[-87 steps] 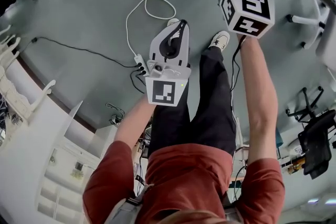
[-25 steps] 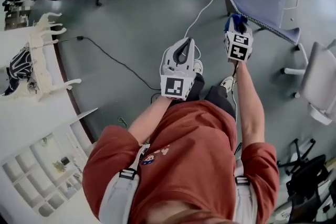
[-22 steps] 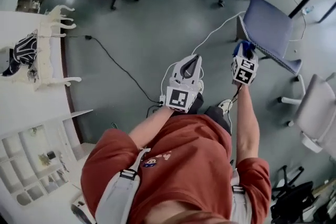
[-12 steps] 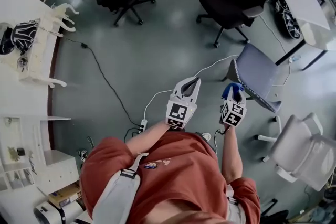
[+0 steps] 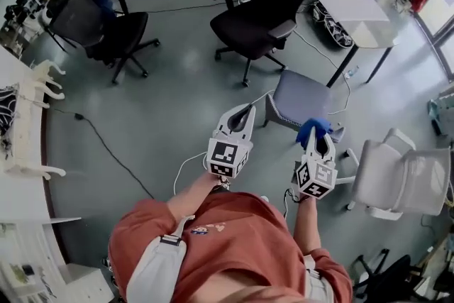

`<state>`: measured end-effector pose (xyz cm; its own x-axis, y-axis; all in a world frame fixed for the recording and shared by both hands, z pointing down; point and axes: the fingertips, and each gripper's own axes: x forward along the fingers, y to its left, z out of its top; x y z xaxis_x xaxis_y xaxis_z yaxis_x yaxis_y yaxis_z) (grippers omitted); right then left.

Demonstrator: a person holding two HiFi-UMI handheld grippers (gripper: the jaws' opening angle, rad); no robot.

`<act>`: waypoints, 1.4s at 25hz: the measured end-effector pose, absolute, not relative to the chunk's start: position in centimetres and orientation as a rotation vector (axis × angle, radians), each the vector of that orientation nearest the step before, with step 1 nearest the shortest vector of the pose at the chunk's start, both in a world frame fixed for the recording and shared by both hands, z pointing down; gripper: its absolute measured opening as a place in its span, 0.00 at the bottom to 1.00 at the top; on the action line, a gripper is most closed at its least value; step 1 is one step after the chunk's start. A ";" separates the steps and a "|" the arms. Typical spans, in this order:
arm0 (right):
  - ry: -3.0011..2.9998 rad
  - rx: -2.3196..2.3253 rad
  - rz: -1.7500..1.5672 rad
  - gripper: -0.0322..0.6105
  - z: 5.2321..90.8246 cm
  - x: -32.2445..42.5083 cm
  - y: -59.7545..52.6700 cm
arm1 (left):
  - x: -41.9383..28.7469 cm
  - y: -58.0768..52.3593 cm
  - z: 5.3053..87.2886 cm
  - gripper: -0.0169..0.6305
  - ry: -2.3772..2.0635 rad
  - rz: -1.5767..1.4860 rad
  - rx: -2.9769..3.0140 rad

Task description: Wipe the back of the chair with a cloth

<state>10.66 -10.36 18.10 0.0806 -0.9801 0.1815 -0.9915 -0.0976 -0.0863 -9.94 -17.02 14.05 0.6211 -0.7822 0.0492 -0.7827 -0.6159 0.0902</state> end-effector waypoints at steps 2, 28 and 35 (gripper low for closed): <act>-2.053 2.330 0.250 0.14 15.1 12.4 -9.5 | -8.3 -16.9 12.2 0.05 -1.283 -0.037 2.765; -1.981 2.517 -0.374 0.14 -0.7 15.8 -5.7 | -5.9 -14.3 -0.9 0.05 -1.324 -0.276 3.035; -2.010 2.460 -0.371 0.14 -0.3 15.0 -6.1 | -6.3 -14.3 -0.4 0.05 -1.333 -0.246 3.036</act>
<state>14.98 -6.07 -0.27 0.1840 -0.9593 -0.2142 -0.9725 -0.2093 0.1020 -6.29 -14.31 -0.38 0.6705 -0.7124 -0.2074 -0.7394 -0.6646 -0.1078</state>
